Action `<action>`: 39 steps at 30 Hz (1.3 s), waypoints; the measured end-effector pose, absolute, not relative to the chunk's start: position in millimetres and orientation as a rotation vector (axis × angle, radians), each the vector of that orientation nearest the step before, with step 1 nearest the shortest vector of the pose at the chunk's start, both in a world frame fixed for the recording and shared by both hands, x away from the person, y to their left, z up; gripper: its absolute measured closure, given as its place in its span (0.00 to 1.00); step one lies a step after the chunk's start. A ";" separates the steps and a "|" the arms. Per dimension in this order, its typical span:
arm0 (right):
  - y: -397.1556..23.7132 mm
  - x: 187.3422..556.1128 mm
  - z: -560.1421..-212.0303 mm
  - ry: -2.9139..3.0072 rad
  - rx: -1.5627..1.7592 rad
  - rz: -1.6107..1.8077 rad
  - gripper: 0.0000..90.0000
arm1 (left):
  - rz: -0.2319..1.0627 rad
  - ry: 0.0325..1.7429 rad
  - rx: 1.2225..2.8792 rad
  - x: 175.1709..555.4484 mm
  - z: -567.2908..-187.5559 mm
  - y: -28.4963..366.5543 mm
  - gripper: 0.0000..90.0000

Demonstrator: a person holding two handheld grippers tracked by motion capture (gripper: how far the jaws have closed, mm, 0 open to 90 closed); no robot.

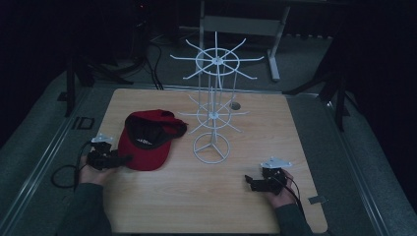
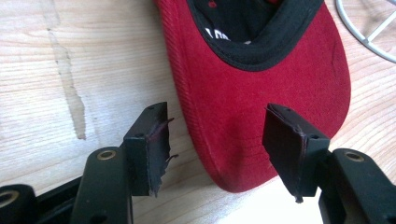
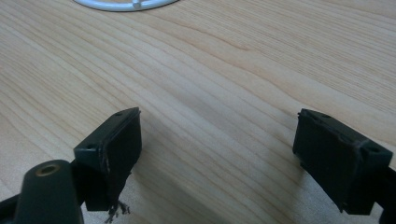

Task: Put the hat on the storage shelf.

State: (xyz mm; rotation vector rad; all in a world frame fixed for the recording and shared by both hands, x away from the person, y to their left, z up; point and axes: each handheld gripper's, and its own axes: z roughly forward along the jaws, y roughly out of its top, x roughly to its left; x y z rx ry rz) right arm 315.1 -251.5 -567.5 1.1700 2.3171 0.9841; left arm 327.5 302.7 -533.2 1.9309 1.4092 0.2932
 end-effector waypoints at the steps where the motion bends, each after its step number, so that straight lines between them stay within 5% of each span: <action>1: -251.5 315.1 -567.5 2.317 1.170 0.984 0.17 | 0.283 1.405 1.940 327.8 -533.9 301.2 0.47; 39: -251.6 315.1 -567.5 2.317 1.169 0.984 0.17 | 0.027 1.303 1.999 345.1 -555.9 263.9 0.67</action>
